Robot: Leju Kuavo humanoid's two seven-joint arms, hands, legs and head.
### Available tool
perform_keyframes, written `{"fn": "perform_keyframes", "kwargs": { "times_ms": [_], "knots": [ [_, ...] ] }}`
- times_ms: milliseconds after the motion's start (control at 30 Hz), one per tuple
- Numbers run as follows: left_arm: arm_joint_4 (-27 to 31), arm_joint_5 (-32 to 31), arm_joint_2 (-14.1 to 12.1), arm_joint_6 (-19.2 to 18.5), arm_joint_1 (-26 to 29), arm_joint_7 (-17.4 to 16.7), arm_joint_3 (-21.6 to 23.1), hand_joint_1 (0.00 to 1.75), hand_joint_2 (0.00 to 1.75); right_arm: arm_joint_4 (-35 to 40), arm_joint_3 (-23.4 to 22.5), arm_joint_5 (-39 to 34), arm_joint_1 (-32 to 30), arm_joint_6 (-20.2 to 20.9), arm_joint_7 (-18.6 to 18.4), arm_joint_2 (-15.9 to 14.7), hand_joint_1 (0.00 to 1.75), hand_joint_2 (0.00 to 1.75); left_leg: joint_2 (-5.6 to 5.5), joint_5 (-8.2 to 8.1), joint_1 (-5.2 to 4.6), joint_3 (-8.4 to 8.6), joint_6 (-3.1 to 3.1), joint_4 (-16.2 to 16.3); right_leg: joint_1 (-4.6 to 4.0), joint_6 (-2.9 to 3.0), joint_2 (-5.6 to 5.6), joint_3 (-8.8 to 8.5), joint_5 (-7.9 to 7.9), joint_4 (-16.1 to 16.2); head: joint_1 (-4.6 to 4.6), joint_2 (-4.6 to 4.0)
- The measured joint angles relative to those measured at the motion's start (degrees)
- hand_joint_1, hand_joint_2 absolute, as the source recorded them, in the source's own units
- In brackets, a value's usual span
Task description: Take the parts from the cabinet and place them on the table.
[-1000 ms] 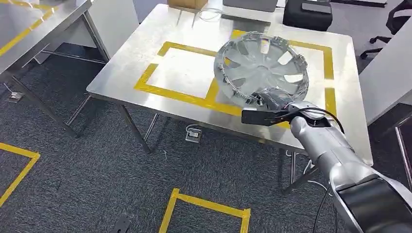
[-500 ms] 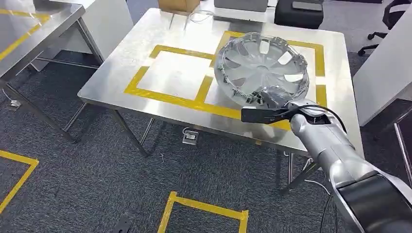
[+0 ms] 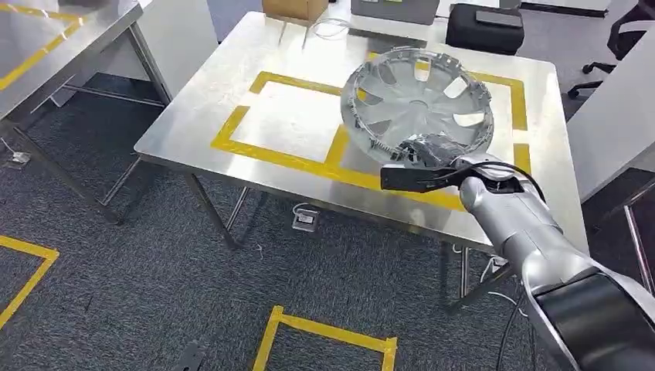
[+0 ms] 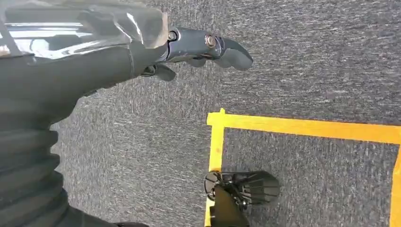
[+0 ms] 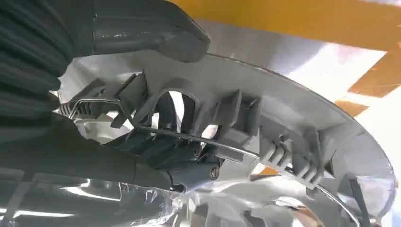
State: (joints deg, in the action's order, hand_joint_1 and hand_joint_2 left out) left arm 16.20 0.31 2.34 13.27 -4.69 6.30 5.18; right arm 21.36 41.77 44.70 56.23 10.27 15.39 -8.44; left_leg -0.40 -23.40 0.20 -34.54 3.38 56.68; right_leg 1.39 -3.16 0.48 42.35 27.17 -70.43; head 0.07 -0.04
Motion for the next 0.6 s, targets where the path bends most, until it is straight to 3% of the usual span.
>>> {"fn": "perform_keyframes", "kwargs": {
  "times_ms": [33, 67, 100, 133, 200, 233, 267, 300, 367, 400, 433, 467, 500, 567, 600],
  "knots": [
    [0.0, 0.24, 0.04, 0.0, -0.02, 0.0, 0.2, 0.0, 1.75, -0.09, 0.0, -0.11, 0.11, 0.0, -0.28, -0.11, 1.75, 1.75, -0.09, -0.54, 0.04, 0.42, -0.37, 0.42, 0.1, -0.8, -0.19, -3.23, -3.43, 7.27, 0.04, 0.0],
    [-0.02, 0.29, 0.04, 0.07, 0.0, 0.0, 0.4, 0.0, 1.75, -0.22, 0.0, -0.22, 0.17, 0.0, -0.3, -0.15, 1.75, 1.75, -0.17, -1.06, 0.01, 0.25, -0.73, 0.82, 0.15, -0.86, -0.66, -4.8, -5.11, 11.87, 0.07, 0.0],
    [-0.22, 0.33, 0.04, 0.09, -0.07, -0.09, 0.46, 0.0, 1.75, -0.42, 0.02, -0.31, 0.34, 0.0, -0.28, -0.13, 1.75, 1.75, -0.14, -1.33, -0.47, -0.39, -1.11, 1.47, -0.29, -0.26, -0.78, -5.6, -4.44, 12.32, 0.09, -0.02],
    [-0.24, 0.39, 0.0, 0.09, -0.09, -0.2, 0.53, 0.0, 1.75, -0.44, 0.0, -0.35, 0.26, -0.02, -0.28, -0.15, 1.75, 1.75, -0.05, -1.3, -0.39, -0.78, -1.16, 1.57, -0.24, 0.25, -0.57, -5.27, -4.35, 12.27, -0.02, 0.0],
    [-0.31, 0.42, 0.02, 0.24, 0.1, -0.24, 0.94, 0.0, 1.75, -0.44, 0.0, -0.37, 0.1, -0.07, -0.28, -0.22, 1.75, 1.75, 0.07, -1.39, -0.31, -0.7, -1.32, 1.58, -0.4, 0.66, -0.45, -5.11, -4.09, 12.29, -0.02, 0.0],
    [-0.33, 0.42, -0.09, 0.28, -0.02, -0.2, 1.12, 0.0, 1.75, -0.44, 0.0, -0.46, 0.12, -0.07, -0.28, -0.24, 1.75, 1.75, 0.01, -1.74, -0.31, -0.71, -1.62, 1.73, 0.35, 0.9, -0.45, -5.36, -4.08, 12.48, -0.04, 0.0],
    [-0.33, 0.44, -0.07, 0.33, -0.04, -0.05, 1.33, 0.0, 1.75, -0.44, 0.0, -0.5, 0.1, -0.07, -0.3, -0.3, 1.75, 1.75, 0.09, -2.42, -0.17, -1.38, -2.14, 2.6, 0.48, 1.34, -0.33, -5.69, -3.9, 12.56, 0.02, 0.0],
    [-0.33, 0.44, -0.02, 0.39, -0.03, 0.09, 1.49, 0.0, 1.75, -0.44, -0.02, -0.59, 0.08, -0.07, -0.33, -0.42, 1.75, 1.75, 0.24, -3.66, 0.0, -2.5, -2.68, 5.1, 0.55, 1.74, -0.38, -5.88, -3.68, 12.55, -0.24, 0.0],
    [-0.39, 0.46, -0.07, 0.59, 0.01, 0.09, 1.71, 0.0, 1.75, -0.46, -0.02, -0.66, -0.28, -0.02, -0.39, -0.37, 1.75, 1.75, 0.37, -7.51, 0.55, -7.13, -3.46, 14.45, 0.46, 2.09, -0.33, -6.17, -3.42, 12.54, -0.22, 0.0],
    [-0.48, 0.46, -0.09, 0.59, 0.01, 0.09, 1.88, 0.0, 1.75, -0.53, -0.02, -0.66, -0.56, 0.0, -0.44, -0.37, 1.75, 1.75, 0.37, -8.55, 0.71, -9.52, -3.69, 18.65, 0.42, 2.22, -0.29, -6.37, -3.3, 12.54, -0.22, 0.0],
    [-0.55, 0.46, -0.09, 0.61, 0.0, 0.09, 2.08, 0.0, 1.75, -0.61, 0.0, -0.66, -0.74, 0.0, -0.5, -0.37, 1.75, 1.75, 0.37, -8.13, 0.82, -10.6, -3.67, 19.98, 0.41, 2.35, -0.21, -6.59, -3.18, 12.53, -0.2, 0.0],
    [-0.57, 0.46, -0.09, 0.66, 0.0, 0.09, 2.32, 0.0, 1.75, -0.66, 0.0, -0.64, -0.8, 0.0, -0.63, -0.37, 1.75, 1.75, 0.37, -6.28, 0.89, -10.3, -3.54, 18.32, 0.41, 2.47, -0.09, -6.85, -3.05, 12.53, -0.2, 0.0],
    [-0.57, 0.42, -0.13, 0.63, -0.03, 0.06, 2.4, 0.0, 1.75, -0.66, 0.0, -0.66, -0.8, 0.0, -0.85, -0.33, 1.75, 1.75, 0.36, -3.62, 0.91, -8.86, -3.28, 14.5, 0.41, 2.36, 0.03, -7.11, -2.85, 12.53, -0.22, 0.0],
    [-0.57, 0.33, -0.46, -0.07, -0.16, -0.07, 2.87, 0.0, 1.75, -0.66, -0.02, -0.66, -0.8, 0.0, -1.07, -0.31, 1.75, 1.75, 0.31, 2.0, 0.86, -4.18, -2.38, 3.61, 0.4, 2.05, 0.21, -7.67, -2.5, 12.57, -0.2, 0.0],
    [-0.59, 0.28, -0.79, -0.59, -0.24, -0.09, 3.13, 0.0, 1.75, -0.72, -0.02, -0.68, -0.75, 0.0, -1.29, -0.31, 1.75, 1.75, 0.2, 1.03, 0.51, -3.36, -2.12, 2.62, 0.11, 1.95, 0.25, -7.54, -2.48, 12.7, -0.13, 0.0]
  ]
}}
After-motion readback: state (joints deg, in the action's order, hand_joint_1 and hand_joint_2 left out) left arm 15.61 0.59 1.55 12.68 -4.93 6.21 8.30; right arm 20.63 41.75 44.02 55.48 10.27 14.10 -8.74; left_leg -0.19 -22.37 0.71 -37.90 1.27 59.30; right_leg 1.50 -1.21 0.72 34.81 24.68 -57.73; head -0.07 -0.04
